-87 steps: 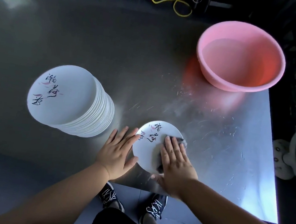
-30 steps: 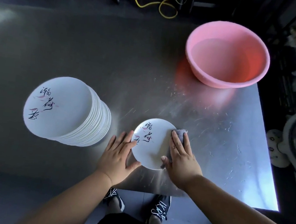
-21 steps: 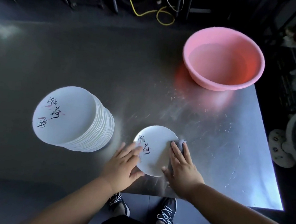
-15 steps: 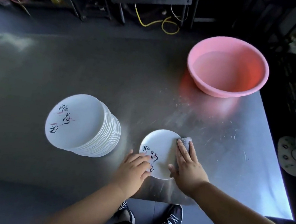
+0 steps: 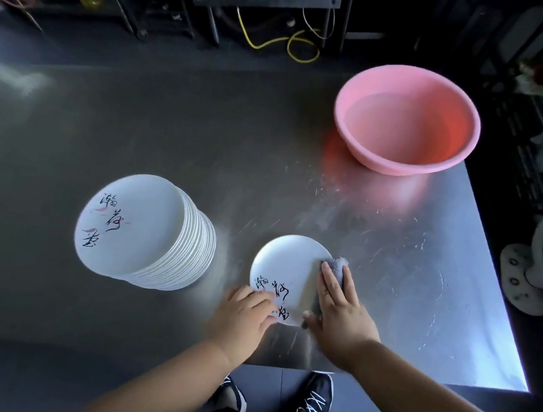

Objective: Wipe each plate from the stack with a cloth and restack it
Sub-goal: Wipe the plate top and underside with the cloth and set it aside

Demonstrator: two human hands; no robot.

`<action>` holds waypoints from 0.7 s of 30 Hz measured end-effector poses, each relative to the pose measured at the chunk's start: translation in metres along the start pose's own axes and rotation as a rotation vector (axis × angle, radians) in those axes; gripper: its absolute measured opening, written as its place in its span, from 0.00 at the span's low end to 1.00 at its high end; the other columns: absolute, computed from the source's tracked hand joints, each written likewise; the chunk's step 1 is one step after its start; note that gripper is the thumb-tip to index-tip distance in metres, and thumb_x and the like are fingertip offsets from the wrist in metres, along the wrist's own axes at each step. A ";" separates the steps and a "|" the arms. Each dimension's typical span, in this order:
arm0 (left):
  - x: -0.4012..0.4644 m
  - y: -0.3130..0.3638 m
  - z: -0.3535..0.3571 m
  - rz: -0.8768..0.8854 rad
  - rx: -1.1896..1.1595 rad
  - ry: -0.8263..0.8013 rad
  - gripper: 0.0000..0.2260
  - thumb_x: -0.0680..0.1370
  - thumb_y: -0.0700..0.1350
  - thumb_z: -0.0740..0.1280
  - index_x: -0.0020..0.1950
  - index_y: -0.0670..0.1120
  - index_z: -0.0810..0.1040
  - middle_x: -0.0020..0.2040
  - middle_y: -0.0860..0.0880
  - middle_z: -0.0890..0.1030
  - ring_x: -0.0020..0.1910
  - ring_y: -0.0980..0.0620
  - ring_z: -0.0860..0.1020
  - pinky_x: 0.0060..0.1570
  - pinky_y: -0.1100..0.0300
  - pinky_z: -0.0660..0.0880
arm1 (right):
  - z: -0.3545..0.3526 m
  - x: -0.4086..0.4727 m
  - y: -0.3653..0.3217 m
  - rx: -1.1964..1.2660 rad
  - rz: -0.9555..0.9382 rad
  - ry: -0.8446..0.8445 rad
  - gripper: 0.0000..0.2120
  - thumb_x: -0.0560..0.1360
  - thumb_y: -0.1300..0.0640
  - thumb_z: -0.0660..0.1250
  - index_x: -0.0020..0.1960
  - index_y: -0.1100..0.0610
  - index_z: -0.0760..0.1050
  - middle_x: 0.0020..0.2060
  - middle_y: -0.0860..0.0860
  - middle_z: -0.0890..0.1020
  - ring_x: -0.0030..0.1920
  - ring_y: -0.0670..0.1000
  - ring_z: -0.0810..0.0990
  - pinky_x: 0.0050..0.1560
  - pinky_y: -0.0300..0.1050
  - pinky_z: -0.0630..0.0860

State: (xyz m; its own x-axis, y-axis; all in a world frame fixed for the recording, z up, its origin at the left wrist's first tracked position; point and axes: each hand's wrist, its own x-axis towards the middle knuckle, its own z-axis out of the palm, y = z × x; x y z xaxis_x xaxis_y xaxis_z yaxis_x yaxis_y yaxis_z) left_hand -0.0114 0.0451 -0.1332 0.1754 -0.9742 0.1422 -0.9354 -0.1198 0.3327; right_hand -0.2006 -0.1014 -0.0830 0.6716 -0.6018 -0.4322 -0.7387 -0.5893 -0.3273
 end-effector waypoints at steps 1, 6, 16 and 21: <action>0.000 0.004 -0.002 -0.012 -0.004 -0.022 0.07 0.76 0.57 0.67 0.46 0.56 0.82 0.53 0.61 0.82 0.50 0.53 0.77 0.54 0.56 0.67 | 0.007 -0.011 -0.006 0.006 0.006 -0.014 0.42 0.83 0.36 0.56 0.86 0.53 0.39 0.83 0.41 0.33 0.81 0.51 0.25 0.81 0.50 0.57; 0.011 0.006 -0.018 0.035 0.069 -0.132 0.19 0.73 0.67 0.67 0.54 0.55 0.81 0.56 0.58 0.79 0.59 0.51 0.76 0.59 0.52 0.66 | 0.001 -0.026 0.000 -0.013 -0.077 -0.119 0.41 0.84 0.34 0.54 0.86 0.50 0.38 0.82 0.39 0.33 0.81 0.51 0.25 0.82 0.51 0.53; 0.017 -0.014 -0.015 -0.005 0.003 -0.187 0.18 0.70 0.54 0.79 0.59 0.57 0.83 0.66 0.59 0.79 0.63 0.53 0.75 0.60 0.52 0.64 | 0.034 -0.007 -0.007 0.035 0.041 0.131 0.38 0.82 0.40 0.53 0.85 0.60 0.53 0.86 0.51 0.48 0.84 0.65 0.46 0.76 0.59 0.70; 0.018 -0.016 -0.017 -0.001 0.013 -0.197 0.16 0.73 0.54 0.77 0.60 0.56 0.83 0.67 0.58 0.79 0.65 0.53 0.76 0.62 0.53 0.64 | 0.044 -0.008 -0.011 0.000 0.014 0.239 0.37 0.82 0.39 0.51 0.83 0.62 0.61 0.84 0.54 0.59 0.83 0.67 0.55 0.71 0.56 0.73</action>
State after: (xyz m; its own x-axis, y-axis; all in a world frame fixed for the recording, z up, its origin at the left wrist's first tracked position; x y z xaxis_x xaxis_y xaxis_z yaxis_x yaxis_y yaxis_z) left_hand 0.0121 0.0330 -0.1200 0.1137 -0.9926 -0.0437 -0.9394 -0.1217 0.3204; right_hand -0.2002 -0.0663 -0.1134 0.6557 -0.7205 -0.2257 -0.7482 -0.5799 -0.3223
